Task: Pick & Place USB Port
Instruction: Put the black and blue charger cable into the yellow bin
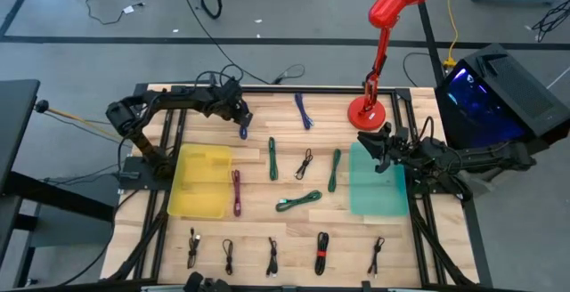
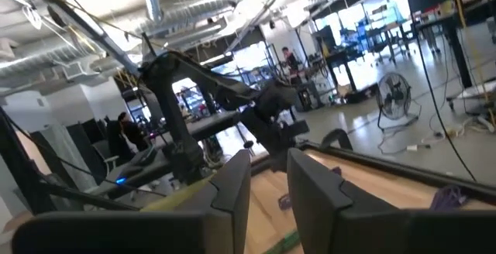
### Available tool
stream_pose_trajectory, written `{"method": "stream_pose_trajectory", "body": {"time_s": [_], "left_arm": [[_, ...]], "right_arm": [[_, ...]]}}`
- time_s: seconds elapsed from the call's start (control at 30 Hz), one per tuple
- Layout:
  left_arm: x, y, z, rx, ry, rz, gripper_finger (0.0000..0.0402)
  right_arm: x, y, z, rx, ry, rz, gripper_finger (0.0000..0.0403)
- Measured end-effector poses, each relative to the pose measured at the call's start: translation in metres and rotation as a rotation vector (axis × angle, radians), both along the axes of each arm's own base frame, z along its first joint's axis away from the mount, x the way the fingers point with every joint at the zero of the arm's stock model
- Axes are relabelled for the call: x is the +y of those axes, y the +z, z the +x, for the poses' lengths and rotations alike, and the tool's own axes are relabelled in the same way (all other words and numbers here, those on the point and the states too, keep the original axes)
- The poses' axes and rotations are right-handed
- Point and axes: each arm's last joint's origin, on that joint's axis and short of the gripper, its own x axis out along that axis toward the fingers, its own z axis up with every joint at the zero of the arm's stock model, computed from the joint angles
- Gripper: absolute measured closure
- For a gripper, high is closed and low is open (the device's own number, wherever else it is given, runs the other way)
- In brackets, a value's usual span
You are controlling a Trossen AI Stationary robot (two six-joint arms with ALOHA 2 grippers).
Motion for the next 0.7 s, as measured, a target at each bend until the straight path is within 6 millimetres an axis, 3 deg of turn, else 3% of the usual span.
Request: {"method": "stream_pose_trajectory", "body": {"time_s": [0.5,0.7], "left_arm": [[0.000,-0.013,0.012,-0.068,0.014,-0.038,0.0242],[-0.005,-0.013,0.018,-0.090,-0.003,-0.040,0.0261]], "right_arm": [[0.000,0.000,0.000,0.003,-0.002,-0.008,0.0312],[0.000,0.000,0.000,0.004,-0.003,-0.008,0.0312]]}}
